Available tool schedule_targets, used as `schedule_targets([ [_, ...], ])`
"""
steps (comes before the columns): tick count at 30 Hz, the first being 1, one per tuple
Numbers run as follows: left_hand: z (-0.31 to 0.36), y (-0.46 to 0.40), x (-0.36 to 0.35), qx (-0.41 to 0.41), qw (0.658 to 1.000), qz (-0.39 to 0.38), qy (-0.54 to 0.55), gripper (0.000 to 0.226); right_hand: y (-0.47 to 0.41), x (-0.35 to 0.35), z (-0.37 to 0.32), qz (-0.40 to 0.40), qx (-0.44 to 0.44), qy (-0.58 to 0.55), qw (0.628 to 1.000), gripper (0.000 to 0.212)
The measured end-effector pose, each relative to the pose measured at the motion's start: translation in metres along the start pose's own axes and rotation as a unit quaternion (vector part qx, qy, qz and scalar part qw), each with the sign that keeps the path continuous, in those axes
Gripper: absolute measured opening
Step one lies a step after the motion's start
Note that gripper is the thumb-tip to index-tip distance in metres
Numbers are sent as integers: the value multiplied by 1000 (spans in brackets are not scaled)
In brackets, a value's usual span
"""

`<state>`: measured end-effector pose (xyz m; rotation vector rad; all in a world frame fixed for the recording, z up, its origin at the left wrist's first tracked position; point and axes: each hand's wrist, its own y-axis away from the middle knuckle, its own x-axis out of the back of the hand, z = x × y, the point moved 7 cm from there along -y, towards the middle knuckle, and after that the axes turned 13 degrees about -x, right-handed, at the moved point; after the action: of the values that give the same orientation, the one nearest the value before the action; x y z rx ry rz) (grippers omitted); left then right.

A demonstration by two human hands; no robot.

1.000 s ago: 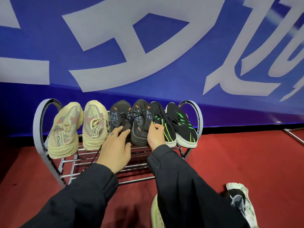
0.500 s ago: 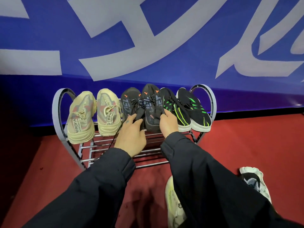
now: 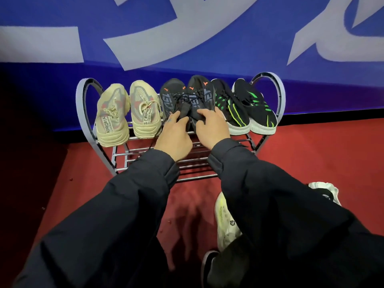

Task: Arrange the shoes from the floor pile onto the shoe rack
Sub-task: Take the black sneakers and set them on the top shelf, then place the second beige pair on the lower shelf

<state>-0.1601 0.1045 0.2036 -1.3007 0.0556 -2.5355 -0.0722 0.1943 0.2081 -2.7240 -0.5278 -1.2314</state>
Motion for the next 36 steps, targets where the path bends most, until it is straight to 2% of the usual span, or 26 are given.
schedule_targets([
  [2,1,0,-1,-2,1000,-1,6,58,-1,7,2,-23,-5,13,1000,43],
  [5,11,2,5,-25,999,46,1,52,-4,46,-9,22,-1,-65,998,29],
  [8,33,8,9,-81,990,108,-29,42,1,73,-10,-34,28,-145,988,17],
  [11,52,12,-17,-113,992,62,-10,36,16,75,19,-127,-2,-193,973,14],
  [16,52,31,-102,-59,995,-67,48,32,38,45,129,-158,-123,-202,959,14],
  [19,30,61,-165,-20,984,-168,56,31,70,-4,226,-171,-229,-138,948,19],
  [23,6,97,-226,7,959,-283,27,33,134,-73,326,-223,-324,77,916,17],
  [26,2,107,-242,7,950,-311,12,36,156,-94,332,-188,-289,156,925,32],
  [30,-3,111,-248,31,950,-308,34,33,171,-129,319,-267,-193,284,901,40],
  [34,-7,112,-252,60,947,-308,64,31,180,-145,324,-289,-147,321,890,49],
  [36,-11,115,-257,79,945,-312,65,31,176,-141,325,-273,-131,320,898,41],
])
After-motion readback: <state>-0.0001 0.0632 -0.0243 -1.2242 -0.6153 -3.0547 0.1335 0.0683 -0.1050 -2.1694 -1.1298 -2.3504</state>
